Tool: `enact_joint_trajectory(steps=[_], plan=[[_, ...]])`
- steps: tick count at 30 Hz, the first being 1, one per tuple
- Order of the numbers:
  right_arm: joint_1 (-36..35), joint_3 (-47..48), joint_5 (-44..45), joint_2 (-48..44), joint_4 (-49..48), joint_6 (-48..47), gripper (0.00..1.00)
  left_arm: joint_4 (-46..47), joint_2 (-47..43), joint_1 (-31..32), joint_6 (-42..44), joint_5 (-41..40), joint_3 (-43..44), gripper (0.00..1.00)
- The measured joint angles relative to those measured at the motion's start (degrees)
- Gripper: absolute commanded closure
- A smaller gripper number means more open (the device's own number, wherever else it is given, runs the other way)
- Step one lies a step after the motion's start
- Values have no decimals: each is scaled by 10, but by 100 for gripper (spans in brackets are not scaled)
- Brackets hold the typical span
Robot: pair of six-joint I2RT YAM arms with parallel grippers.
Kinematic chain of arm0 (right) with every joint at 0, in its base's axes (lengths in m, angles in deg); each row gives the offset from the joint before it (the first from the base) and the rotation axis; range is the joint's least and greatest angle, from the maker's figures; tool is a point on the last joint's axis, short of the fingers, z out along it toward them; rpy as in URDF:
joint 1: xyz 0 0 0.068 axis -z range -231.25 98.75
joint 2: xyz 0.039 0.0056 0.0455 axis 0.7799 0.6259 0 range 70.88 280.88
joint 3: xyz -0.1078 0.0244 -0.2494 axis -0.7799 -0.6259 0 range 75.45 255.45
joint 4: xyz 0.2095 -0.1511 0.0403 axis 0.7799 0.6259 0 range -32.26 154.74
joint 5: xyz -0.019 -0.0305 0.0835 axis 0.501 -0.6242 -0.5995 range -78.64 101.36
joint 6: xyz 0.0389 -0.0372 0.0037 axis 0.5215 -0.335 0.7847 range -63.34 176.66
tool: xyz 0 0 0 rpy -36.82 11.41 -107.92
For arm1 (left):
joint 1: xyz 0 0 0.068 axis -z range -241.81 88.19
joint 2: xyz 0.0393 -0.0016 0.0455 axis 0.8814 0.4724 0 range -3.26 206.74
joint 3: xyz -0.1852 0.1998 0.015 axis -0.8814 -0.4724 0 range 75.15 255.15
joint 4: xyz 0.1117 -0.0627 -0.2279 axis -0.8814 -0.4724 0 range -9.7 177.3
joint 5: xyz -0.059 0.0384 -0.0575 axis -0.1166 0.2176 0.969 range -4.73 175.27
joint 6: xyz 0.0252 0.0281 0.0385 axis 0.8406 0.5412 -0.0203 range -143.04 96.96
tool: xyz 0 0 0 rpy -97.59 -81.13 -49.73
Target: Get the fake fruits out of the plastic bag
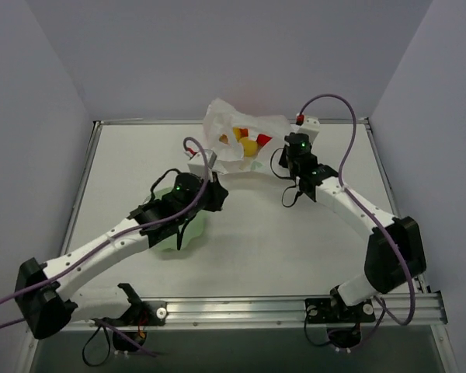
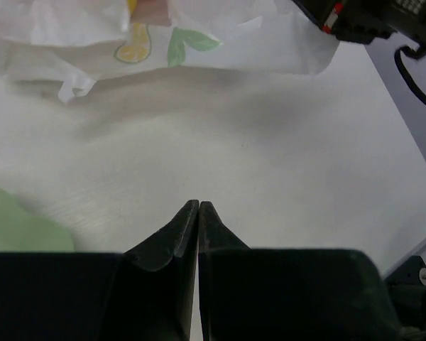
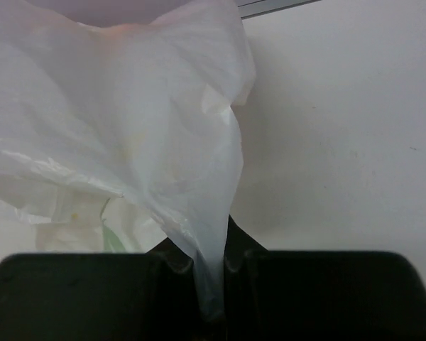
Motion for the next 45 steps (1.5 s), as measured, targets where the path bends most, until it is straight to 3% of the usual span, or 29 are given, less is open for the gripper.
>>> enact_joint_trajectory(steps=[4,10,16,21,22,25,28,31,32,40,45], plan=[[-12,-78,-11,-99,-10,15,100,56,139,31,27,-34,86,98],[-18,-151,-49,-198,-18,38,100,139,320,23,51,-47,182,97],[-17,-170,-91,-249,-17,53,100,141,456,11,102,-83,272,97],[-18,-225,-97,-307,-16,61,100,128,505,-8,146,-130,331,78],[-18,-240,-97,-316,-16,63,100,124,511,-14,153,-132,342,64],[-18,-279,-96,-333,-8,63,100,125,527,-23,180,-139,364,46],[-18,-306,-96,-345,1,63,100,126,541,-21,189,-140,369,43],[-18,-314,-96,-351,5,62,100,130,563,-17,200,-126,375,34],[-18,-315,-95,-352,6,62,100,132,571,-16,207,-119,375,27],[-18,-332,-94,-363,7,56,100,133,611,-19,248,-75,393,6],[-18,-334,-95,-364,6,49,100,122,647,-30,263,-43,442,3]])
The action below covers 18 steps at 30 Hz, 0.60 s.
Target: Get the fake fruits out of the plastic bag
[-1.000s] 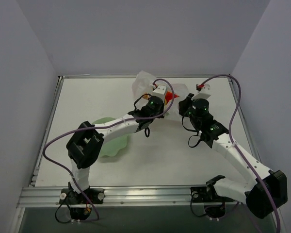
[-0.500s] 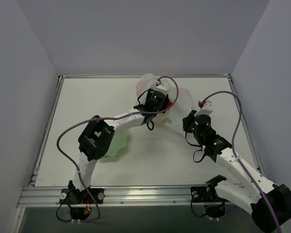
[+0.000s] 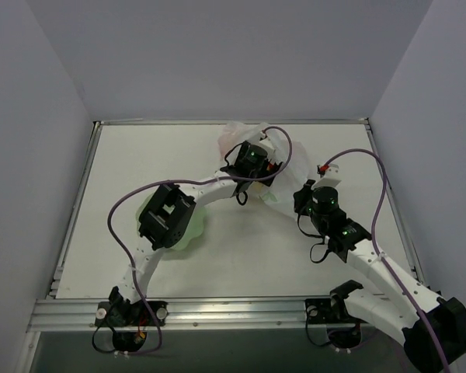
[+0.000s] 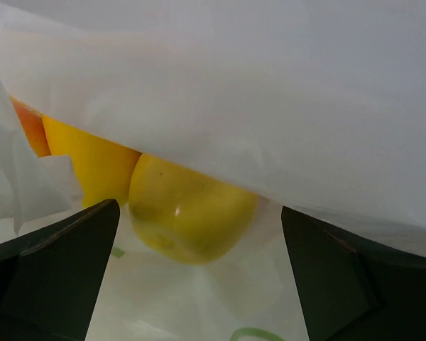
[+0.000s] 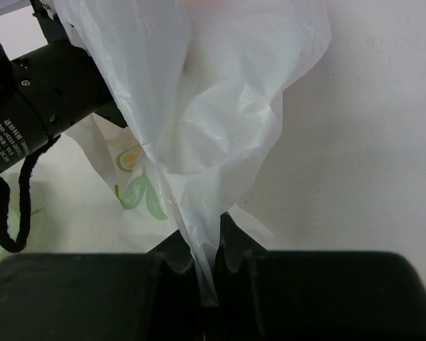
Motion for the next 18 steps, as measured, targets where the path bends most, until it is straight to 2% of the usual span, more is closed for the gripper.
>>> enact_joint_trajectory(steps=[6,9,10,11,14,18], plan=[[0,0,-5,7,-5,-1,100,-21,28,-9,6,27,33,3],[0,0,-9,12,-10,-2,100,-26,38,-12,5,33,41,22],[0,0,-9,14,-12,-2,100,-26,40,-12,6,33,41,36],[0,0,-9,15,-12,-2,100,-26,41,-12,4,32,41,42],[0,0,-9,16,-15,-2,100,-17,38,-12,6,31,34,54],[1,1,-8,32,-28,-3,100,-4,22,-12,5,31,5,57]])
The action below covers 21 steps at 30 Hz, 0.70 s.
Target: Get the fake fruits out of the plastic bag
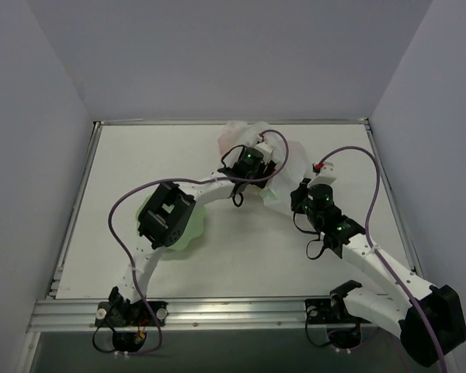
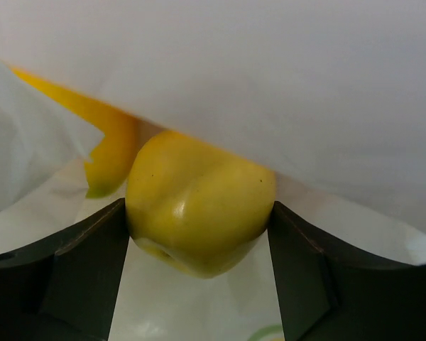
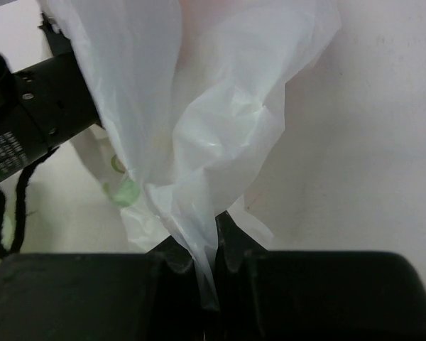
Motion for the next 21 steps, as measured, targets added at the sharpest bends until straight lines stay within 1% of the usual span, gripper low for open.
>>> enact_joint_trajectory(steps=[4,11,15,17,21], plan=[[1,5,14,40,-13,-1,100,6,-50,0,-5,5,-58,60],[15,23,28,105,-47,3,100,41,-180,0,-36,30,-136,66],[20,40,29,133,-68,7,100,70,-230,0,-61,62,-164,71],[24,53,30,146,-73,7,100,72,-250,0,-70,78,-181,75],[40,76,29,160,-79,7,100,75,-295,0,-93,98,-238,76]])
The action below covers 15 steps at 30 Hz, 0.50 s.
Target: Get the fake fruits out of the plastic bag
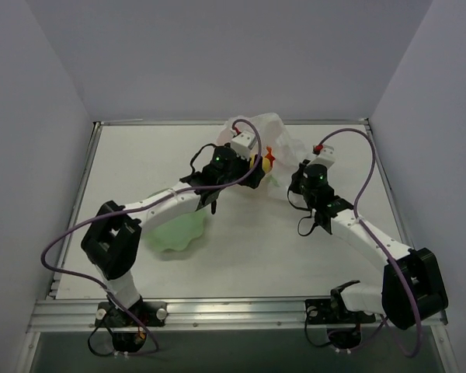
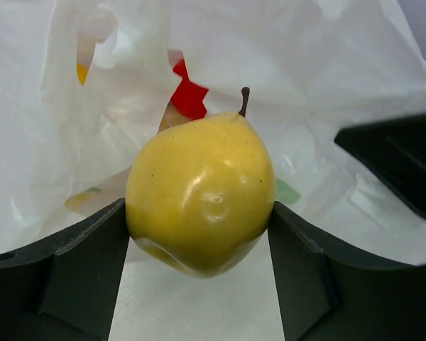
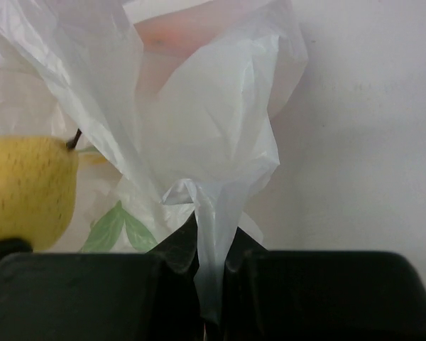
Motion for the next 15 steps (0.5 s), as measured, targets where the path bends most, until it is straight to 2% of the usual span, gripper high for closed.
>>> enact_joint_trajectory(steps=[5,10,15], plan=[[27,22,-8,8,-9,1,100,-19,-75,0,-27,25,-54,77],[35,23,-21,8,-14,1,100,-54,-212,0,-43,21,-124,77],[34,23,-35,-2,-5,-2,100,-144,-399,0,-63,-72,-195,76]])
